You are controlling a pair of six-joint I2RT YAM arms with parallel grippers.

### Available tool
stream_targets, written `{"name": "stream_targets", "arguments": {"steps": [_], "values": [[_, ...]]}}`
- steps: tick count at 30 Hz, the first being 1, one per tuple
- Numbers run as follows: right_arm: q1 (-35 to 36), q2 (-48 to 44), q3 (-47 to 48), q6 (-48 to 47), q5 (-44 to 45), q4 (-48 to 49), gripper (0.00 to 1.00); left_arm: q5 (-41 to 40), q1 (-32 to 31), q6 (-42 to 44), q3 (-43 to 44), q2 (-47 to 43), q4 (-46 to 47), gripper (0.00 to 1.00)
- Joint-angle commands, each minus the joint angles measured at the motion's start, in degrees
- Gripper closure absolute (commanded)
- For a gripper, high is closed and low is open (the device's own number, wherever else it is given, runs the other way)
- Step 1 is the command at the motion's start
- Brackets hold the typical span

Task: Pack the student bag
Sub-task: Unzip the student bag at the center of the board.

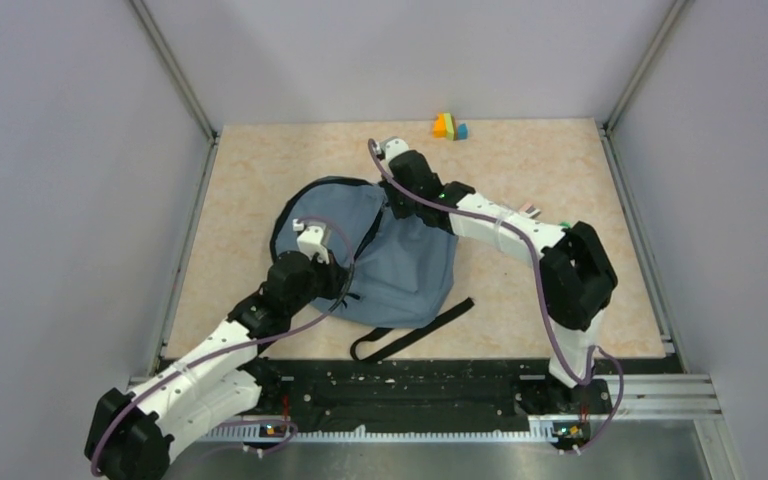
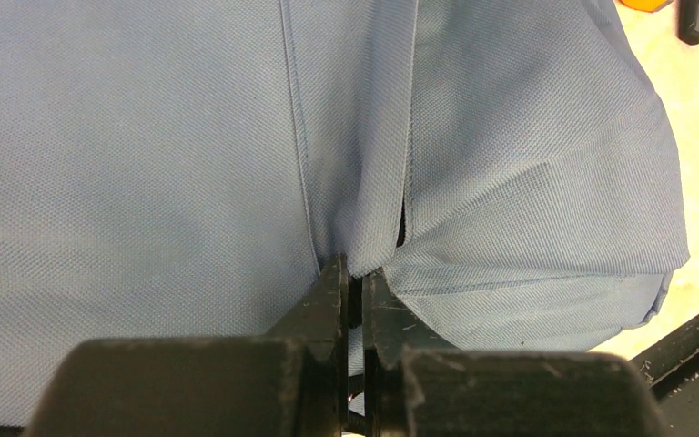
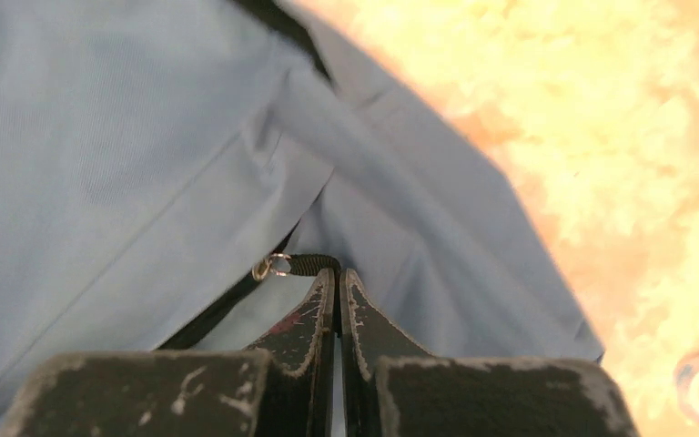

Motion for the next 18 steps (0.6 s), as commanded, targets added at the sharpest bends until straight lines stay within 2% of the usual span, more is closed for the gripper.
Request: {"name": "stream_targets", "arguments": {"steps": [1, 7, 12, 14, 15, 16, 18], "values": [[-3.2, 1.5, 5.9, -4.0, 5.3, 4.8, 1.00, -0.3, -0.4, -1.8, -1.1, -2.0, -6.0, 1.00], [-4.7, 5.4, 10.1, -6.0, 5.8, 9.8, 1.00, 1.0, -0.8, -3.1, -0.9, -2.7, -6.9, 1.00], [-5.0, 8.2, 12.6, -7.5, 4.7, 7.6, 1.00, 1.0, -1.2, -4.7, 0.4, -3.7, -7.3, 1.00], [-5.0, 7.5, 12.3, -6.9, 3.8, 6.2, 1.00, 1.0, -1.2, -5.6, 2.5, -4.3, -8.2, 0.90], [-5.0, 6.8, 12.0, -6.7, 3.0, 5.5, 0.98, 1.0, -1.2, -6.1, 4.0, -4.5, -8.8, 0.78], [-5.0, 6.0, 11.7, -6.7, 2.1, 4.6, 0.88, 1.0, -1.2, -6.4, 5.5, -4.7, -9.4, 0.64], [-5.0, 3.8, 11.2, -5.2, 0.2, 3.0, 0.68, 0.3, -1.2, -6.9, 8.8, -4.6, -10.5, 0.42]]}}
